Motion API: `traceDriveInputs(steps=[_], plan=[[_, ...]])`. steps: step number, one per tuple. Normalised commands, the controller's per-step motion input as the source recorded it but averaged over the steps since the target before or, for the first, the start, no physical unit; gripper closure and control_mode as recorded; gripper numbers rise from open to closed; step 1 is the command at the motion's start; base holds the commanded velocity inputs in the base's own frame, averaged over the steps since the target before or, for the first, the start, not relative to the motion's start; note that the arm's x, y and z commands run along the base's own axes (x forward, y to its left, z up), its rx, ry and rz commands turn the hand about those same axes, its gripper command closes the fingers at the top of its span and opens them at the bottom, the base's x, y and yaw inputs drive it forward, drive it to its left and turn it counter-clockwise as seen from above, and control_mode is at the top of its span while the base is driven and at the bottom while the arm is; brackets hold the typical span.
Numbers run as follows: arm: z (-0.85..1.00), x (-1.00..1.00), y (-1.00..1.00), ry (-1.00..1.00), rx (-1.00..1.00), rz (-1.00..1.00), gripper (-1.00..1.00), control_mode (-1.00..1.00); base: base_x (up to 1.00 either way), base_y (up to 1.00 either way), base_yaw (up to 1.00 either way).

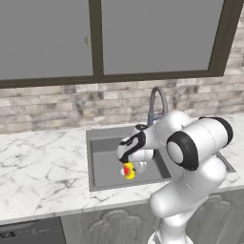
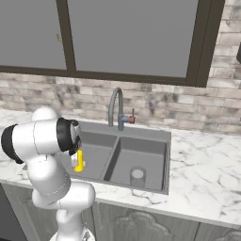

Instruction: Move any existing items from the left basin to the right basin for drying. Then move the cup from the counter to the left basin of the sink for washing.

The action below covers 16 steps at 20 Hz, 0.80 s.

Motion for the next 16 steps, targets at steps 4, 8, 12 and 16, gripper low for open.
traceDriveInputs(steps=[4, 8, 12, 16], plan=[[0.73, 0.0, -0.01, 0.0, 0.02, 0.0, -1.0, -1.0, 0.0, 0.0, 0.0], [1.0, 0.0, -0.03, 0.0, 0.03, 0.0, -1.0, -1.0, 0.0, 0.0, 0.0], [1.0, 0.0, -0.03, 0.0, 0.0, 0.0, -1.0, -1.0, 0.0, 0.0, 0.0], [0.99, 0.0, -0.14, 0.0, 0.0, 0.0, -1.0, -1.0, 0.0, 0.0, 0.0]])
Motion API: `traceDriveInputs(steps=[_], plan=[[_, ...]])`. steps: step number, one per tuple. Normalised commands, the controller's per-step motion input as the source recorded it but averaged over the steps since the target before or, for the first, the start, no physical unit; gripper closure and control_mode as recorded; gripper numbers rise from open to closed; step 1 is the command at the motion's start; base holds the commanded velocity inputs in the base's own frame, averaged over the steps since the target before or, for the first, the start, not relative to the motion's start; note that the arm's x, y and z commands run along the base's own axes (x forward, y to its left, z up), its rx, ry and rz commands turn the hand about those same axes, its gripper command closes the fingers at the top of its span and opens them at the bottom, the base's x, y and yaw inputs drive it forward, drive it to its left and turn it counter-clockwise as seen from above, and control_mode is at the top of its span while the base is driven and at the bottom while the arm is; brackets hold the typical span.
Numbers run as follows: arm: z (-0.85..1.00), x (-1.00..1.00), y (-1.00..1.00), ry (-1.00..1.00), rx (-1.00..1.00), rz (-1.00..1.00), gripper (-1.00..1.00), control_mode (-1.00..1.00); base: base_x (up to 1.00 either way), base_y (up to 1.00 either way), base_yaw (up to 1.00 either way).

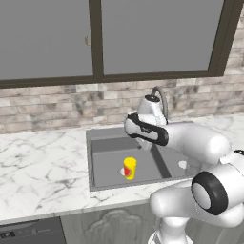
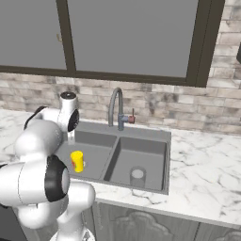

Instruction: Move any existing items from the left basin to the right basin for drying. Then move the cup from the counter to the left basin of the sink for washing.

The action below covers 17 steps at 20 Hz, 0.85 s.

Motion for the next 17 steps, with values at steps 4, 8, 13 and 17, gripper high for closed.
traceDriveInputs(steps=[4, 8, 13, 17], plan=[[0.86, 0.0, -0.25, 0.0, 0.0, 0.0, -1.0, -1.0, 0.0, 0.0, 0.0], [0.54, -0.03, -0.25, -0.02, 0.0, 0.0, -1.0, -1.0, 0.0, 0.0, 0.0], [0.03, -0.01, 0.0, 0.0, -0.01, 0.0, -1.0, -1.0, 0.0, 0.0, 0.0], [0.0, 0.0, 0.0, 0.0, 0.0, 0.0, -1.0, -1.0, 0.0, 0.0, 0.0]])
